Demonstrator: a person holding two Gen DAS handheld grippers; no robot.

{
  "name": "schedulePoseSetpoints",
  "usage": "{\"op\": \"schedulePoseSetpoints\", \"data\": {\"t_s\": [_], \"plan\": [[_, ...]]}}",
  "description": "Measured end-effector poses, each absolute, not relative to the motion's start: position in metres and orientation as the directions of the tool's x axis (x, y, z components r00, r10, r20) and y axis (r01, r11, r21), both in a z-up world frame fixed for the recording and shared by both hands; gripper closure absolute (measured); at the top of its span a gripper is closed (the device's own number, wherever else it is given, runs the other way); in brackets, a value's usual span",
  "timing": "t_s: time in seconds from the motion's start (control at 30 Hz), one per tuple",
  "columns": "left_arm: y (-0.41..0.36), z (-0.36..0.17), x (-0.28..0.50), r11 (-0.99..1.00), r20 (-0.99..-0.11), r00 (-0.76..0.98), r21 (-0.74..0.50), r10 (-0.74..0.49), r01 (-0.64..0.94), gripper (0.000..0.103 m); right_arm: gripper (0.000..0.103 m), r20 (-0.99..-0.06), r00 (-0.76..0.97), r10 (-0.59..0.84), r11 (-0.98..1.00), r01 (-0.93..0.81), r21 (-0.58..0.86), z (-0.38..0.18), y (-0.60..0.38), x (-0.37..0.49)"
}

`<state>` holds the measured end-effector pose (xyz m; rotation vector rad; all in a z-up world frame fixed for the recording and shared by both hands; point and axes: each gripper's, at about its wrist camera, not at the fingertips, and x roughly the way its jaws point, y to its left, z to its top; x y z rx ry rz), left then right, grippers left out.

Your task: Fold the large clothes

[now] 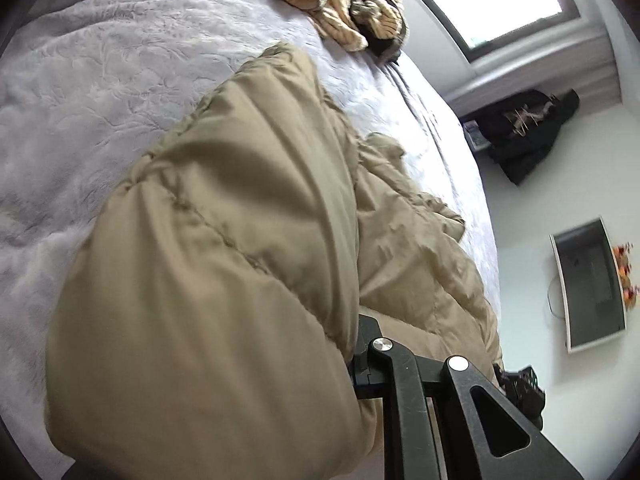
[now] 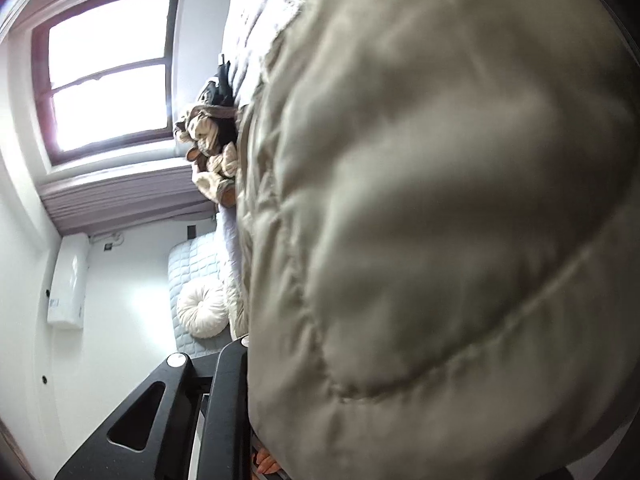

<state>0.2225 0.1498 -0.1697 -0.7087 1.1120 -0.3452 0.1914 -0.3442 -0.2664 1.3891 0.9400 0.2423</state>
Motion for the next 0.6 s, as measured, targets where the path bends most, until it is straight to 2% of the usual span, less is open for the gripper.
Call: {"op": "schedulePoseSetpoints", "data": {"t_s": [0.23, 0.53, 0.6], "plan": [[0.171, -0.160, 0.158, 0.734, -0.714, 0.305, -0.676, -0.630, -0.067, 0.085, 0.082, -0.422, 0.591, 0.687, 0.227, 0.378, 0.898, -0.253, -0.340, 0.140], [0.194, -0.186, 0.074, 0.744, -0.753, 0.109, -0.657, -0.648, -0.121, 0.084, 0.081, -0.478, 0.520, 0.708, 0.199, 0.502, 0.841, -0.271, -0.327, 0.043], [0.194, -0.197, 0.070, 0.761, -0.774, 0.084, -0.633, -0.628, -0.143, 0.084, 0.075, -0.498, 0.504, 0.705, 0.200, 0.533, 0.822, -0.281, -0.327, 0.041]]}}
